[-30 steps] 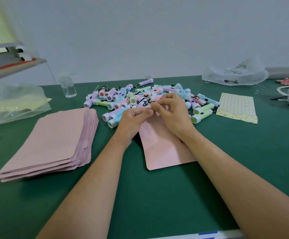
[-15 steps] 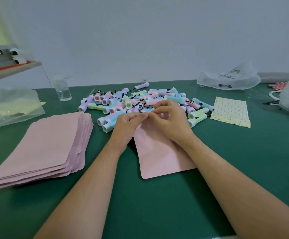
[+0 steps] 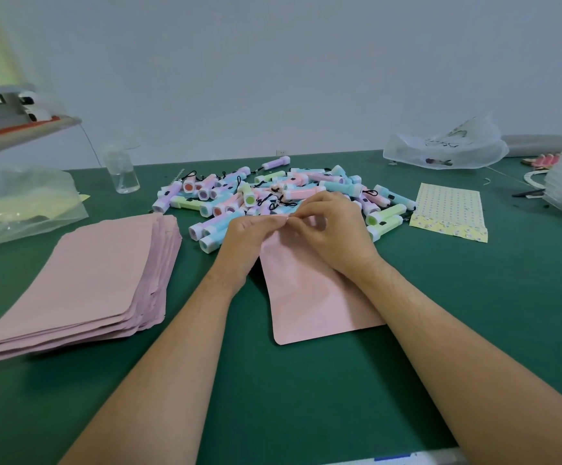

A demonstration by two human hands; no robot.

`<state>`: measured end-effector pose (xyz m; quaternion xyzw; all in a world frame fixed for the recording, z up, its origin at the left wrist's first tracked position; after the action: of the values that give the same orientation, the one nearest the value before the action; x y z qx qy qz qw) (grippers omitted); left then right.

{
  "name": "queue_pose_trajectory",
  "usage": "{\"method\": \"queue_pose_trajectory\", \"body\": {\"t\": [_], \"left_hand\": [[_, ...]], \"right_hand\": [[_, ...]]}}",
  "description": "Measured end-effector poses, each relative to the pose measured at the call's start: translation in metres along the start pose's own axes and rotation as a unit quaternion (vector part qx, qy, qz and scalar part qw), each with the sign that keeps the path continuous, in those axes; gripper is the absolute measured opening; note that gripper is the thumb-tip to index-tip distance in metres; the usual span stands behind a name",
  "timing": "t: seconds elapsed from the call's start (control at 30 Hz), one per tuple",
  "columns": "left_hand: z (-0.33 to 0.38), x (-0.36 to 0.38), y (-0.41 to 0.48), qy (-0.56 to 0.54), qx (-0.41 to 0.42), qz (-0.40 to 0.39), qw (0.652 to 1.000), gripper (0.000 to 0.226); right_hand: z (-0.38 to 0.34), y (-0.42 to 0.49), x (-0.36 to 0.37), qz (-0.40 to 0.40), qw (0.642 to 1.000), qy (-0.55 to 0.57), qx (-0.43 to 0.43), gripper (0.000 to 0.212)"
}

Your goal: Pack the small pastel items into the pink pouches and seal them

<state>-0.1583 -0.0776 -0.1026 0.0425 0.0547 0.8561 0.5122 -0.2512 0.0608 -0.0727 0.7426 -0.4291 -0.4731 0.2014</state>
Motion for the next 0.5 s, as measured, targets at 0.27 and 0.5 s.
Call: {"method": "queue_pose_trajectory", "body": {"t": [0.27, 0.5], "left_hand": [[0.001, 0.001, -0.001, 0.002, -0.027, 0.009, 1.000, 0.023], [-0.004, -0.012, 0.002, 0.046, 0.014, 0.089, 0.995, 0.017]], "right_hand": [[-0.003, 0.000, -0.003, -0.035, 0.999, -0.027, -0.022, 0.007], [0.016, 0.000, -0.028, -0.168, 0.981, 0.023, 0.098, 0.015]]}}
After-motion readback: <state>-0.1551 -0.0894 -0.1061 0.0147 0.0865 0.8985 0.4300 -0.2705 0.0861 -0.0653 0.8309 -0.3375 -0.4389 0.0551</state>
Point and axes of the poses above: each hand's wrist, its own y-axis towards the middle knuckle, its own x-axis out of the palm, z = x × y, the point moved 4 cm from there along y, towards the middle knuckle, and after that the axes turned 5 degrees about -x, right-handed, at the moved point
